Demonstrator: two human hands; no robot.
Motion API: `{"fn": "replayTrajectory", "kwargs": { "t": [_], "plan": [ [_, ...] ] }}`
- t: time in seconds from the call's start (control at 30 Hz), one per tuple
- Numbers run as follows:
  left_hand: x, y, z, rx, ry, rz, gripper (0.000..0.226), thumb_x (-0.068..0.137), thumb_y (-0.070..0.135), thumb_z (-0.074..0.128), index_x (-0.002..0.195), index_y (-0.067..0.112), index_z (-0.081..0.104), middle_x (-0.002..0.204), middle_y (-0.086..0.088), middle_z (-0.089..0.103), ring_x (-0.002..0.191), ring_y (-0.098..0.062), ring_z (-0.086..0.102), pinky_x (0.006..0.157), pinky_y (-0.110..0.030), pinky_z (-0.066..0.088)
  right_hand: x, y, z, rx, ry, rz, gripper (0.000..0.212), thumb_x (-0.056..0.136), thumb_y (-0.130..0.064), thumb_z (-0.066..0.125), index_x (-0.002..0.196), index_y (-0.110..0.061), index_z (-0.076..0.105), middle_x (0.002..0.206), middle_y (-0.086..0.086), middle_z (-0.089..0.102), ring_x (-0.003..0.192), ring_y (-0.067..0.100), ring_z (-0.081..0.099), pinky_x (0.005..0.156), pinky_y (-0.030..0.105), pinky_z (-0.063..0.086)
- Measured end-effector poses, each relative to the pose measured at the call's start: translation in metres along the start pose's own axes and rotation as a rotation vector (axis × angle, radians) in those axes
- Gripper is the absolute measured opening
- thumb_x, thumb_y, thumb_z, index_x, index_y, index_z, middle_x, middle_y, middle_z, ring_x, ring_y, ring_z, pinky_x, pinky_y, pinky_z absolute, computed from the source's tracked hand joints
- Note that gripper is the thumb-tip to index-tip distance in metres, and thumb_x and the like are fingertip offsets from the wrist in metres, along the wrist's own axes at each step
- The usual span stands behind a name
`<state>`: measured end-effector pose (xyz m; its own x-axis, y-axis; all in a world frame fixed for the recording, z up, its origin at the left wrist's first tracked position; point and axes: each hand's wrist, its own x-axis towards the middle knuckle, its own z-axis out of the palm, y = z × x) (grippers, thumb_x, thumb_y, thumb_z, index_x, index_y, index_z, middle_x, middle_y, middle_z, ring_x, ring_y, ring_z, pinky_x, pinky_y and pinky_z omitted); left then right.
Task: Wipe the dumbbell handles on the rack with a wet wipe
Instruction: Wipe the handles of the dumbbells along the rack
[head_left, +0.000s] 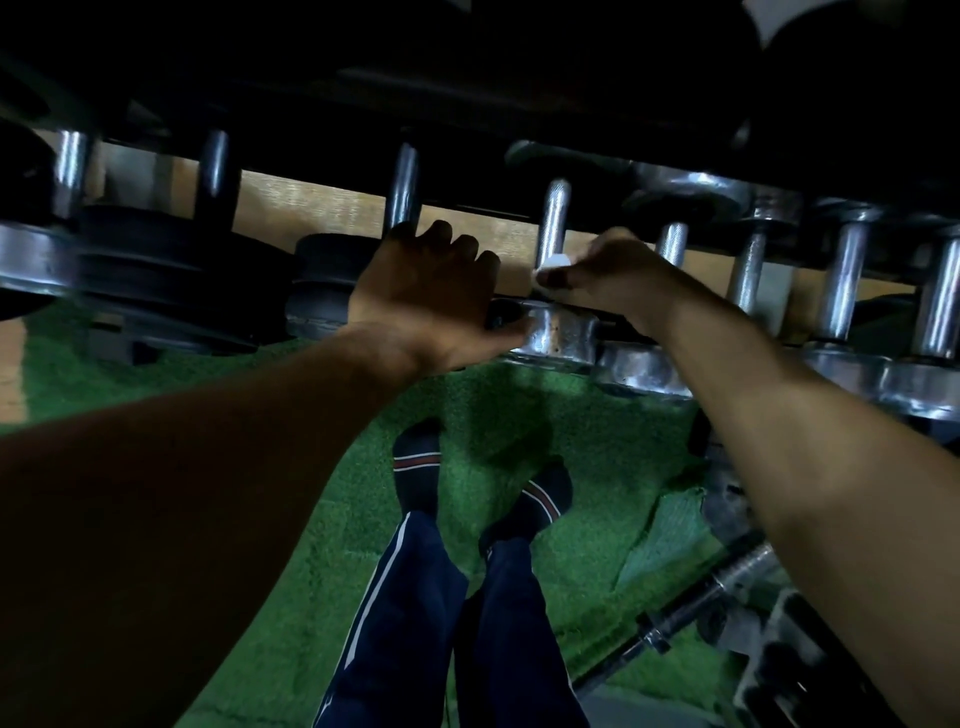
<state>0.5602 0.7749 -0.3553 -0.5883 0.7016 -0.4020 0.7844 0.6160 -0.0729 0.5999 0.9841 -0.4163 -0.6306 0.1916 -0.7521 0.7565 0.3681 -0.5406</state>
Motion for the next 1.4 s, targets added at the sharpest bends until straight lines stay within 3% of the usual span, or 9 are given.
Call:
{"fn": "replayTrajectory", "kwargs": {
  "t": [0.13,0.3,0.43,0.6,0.67,0.77,0.87,1.13,1.4],
  "plan": [
    [-0.001,0.000,-0.001,0.004,0.004,0.003,0.091,0.084,0.089,0.010,0.109,0.019,0.063,0.104,-0.006,0.065,0.100,-0.027,0.058,0.082,-0.042,0.039,-0.013,-0.002,-0.001,-0.005,-0.098,0.021,0.050,0.082,-0.030,0.082,0.053,-0.014,0.044,0.036,-0.007,0.037,0.033,0.008,0.036,0.046,0.021,0.029],
    [0.000,0.001,0.001,0.006,-0.005,-0.003,0.091,0.084,0.089,0.010,0.111,0.019,0.062,0.106,-0.006,0.064,0.101,-0.028,0.059,0.083,-0.043,0.041,-0.015,-0.006,0.004,0.365,0.006,-0.051,0.023,0.089,-0.014,0.073,0.076,-0.004,0.057,0.040,-0.013,0.034,0.032,0.000,0.031,0.040,0.013,0.027],
    [0.001,0.000,0.001,0.014,-0.006,-0.002,0.093,0.084,0.088,0.008,0.113,0.019,0.062,0.107,-0.006,0.065,0.103,-0.028,0.059,0.084,-0.043,0.041,-0.015,-0.007,0.003,0.502,0.044,-0.139,0.027,0.095,-0.004,0.062,0.069,-0.002,0.053,0.032,-0.016,0.033,0.029,0.000,0.031,0.040,0.008,0.026],
    [0.000,0.001,-0.001,0.018,-0.002,-0.001,0.091,0.085,0.087,0.009,0.112,0.018,0.062,0.105,-0.006,0.064,0.101,-0.028,0.058,0.083,-0.044,0.040,-0.004,0.014,0.008,0.257,0.227,-0.142,0.043,0.085,-0.013,0.072,0.055,-0.006,0.043,0.051,-0.007,0.030,0.049,0.008,0.025,0.051,0.024,0.023],
    [0.000,0.001,-0.001,0.025,0.002,-0.002,0.091,0.086,0.087,0.010,0.111,0.018,0.062,0.104,-0.006,0.064,0.100,-0.028,0.058,0.082,-0.044,0.040,-0.002,0.015,0.008,0.077,0.351,-0.183,0.030,0.084,-0.020,0.074,0.065,-0.003,0.057,0.060,-0.001,0.039,0.057,0.009,0.035,0.054,0.026,0.029],
    [0.000,0.000,0.000,0.023,0.000,0.000,0.090,0.086,0.088,0.011,0.110,0.017,0.062,0.104,-0.006,0.064,0.100,-0.028,0.058,0.082,-0.044,0.039,0.002,0.004,0.008,-0.048,0.447,-0.309,0.006,0.082,-0.022,0.070,0.085,-0.016,0.070,0.075,-0.002,0.062,0.072,0.011,0.056,0.064,0.024,0.041],
    [0.000,0.000,0.000,0.020,0.006,0.007,0.090,0.086,0.087,0.011,0.108,0.017,0.062,0.103,-0.007,0.065,0.098,-0.028,0.059,0.081,-0.043,0.040,0.014,-0.009,0.008,-0.208,0.487,-0.447,0.020,0.082,-0.022,0.063,0.098,-0.016,0.073,0.091,0.007,0.070,0.088,0.024,0.064,0.073,0.033,0.046],
    [-0.003,-0.001,-0.003,-0.021,0.035,0.013,0.087,0.087,0.085,0.013,0.104,0.016,0.063,0.102,-0.008,0.066,0.097,-0.028,0.060,0.084,-0.043,0.042,-0.010,-0.031,0.006,-0.849,0.232,-0.572,0.023,0.093,-0.034,0.056,0.105,-0.021,0.072,0.108,0.016,0.062,0.094,0.040,0.063,0.074,0.042,0.053],
    [-0.004,-0.002,0.001,-0.055,0.047,0.014,0.086,0.085,0.083,0.014,0.101,0.016,0.066,0.099,-0.008,0.068,0.097,-0.027,0.061,0.087,-0.045,0.043,-0.017,-0.057,-0.001,-0.920,-0.074,-0.468,0.017,0.085,-0.038,0.067,0.100,-0.033,0.075,0.102,0.004,0.073,0.095,0.029,0.069,0.079,0.038,0.055]
  ]
}}
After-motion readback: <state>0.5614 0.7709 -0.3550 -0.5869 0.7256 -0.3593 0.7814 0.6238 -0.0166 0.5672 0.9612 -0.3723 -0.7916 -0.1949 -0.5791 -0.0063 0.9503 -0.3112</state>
